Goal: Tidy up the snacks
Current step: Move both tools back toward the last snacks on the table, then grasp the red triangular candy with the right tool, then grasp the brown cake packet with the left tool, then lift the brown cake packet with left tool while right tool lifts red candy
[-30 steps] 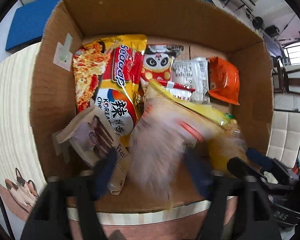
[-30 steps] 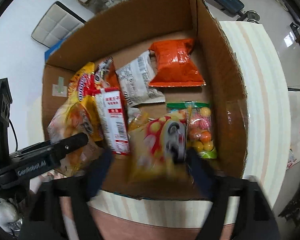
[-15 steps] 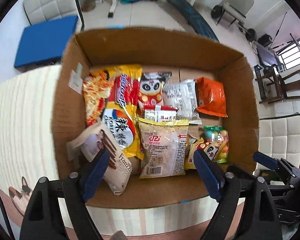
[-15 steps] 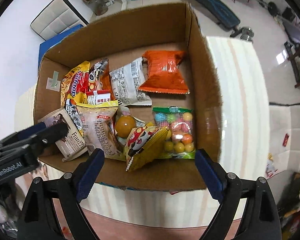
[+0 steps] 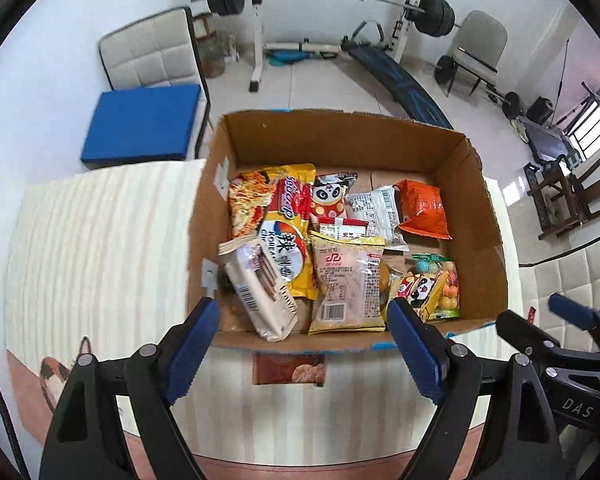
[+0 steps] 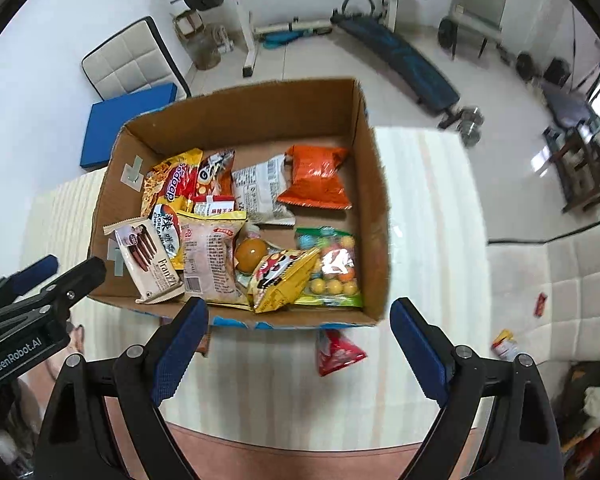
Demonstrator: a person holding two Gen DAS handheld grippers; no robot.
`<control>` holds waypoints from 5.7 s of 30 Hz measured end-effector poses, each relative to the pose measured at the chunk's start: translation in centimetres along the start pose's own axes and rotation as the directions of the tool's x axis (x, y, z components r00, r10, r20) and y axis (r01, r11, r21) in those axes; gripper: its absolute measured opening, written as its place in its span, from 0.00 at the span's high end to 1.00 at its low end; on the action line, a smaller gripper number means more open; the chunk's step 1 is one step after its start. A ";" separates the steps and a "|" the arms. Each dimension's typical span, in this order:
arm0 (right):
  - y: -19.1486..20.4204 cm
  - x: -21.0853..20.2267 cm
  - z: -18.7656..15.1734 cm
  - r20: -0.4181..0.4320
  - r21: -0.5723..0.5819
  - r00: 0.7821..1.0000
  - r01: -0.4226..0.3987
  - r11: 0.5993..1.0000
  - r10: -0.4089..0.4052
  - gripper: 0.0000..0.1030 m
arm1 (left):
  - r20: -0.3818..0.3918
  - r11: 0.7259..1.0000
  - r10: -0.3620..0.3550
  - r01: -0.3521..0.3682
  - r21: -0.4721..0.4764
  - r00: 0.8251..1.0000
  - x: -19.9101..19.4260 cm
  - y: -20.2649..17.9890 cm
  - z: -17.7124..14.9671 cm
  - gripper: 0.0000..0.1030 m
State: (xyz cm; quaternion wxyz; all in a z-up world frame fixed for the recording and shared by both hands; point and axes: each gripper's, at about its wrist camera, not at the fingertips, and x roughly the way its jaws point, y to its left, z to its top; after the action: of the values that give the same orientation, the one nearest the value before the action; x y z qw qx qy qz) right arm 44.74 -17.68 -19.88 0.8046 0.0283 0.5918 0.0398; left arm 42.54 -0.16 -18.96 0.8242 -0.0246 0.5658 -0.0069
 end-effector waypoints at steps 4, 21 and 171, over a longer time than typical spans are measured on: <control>0.2 -2.0 -1.0 0.032 0.009 0.999 -0.016 1.000 0.016 0.08 | 0.050 1.000 0.018 -0.018 0.006 0.999 -1.9 -0.2 -1.0 0.17; -1.0 -4.8 -4.5 0.071 0.095 0.996 -0.066 0.993 0.059 0.08 | 0.116 0.999 0.027 -0.022 -0.044 0.993 -4.9 0.7 -3.3 0.17; 1.6 14.0 -15.5 -0.341 0.055 0.939 -0.031 0.998 0.048 0.67 | -0.417 0.994 -0.001 0.046 0.097 0.909 17.0 -4.6 -30.9 0.45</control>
State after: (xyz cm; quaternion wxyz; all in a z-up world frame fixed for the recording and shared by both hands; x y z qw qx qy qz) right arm 34.09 -14.73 -37.65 0.6877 0.0524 0.7226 0.0459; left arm 19.94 -6.41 -45.68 0.6848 0.0138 0.7268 -0.0516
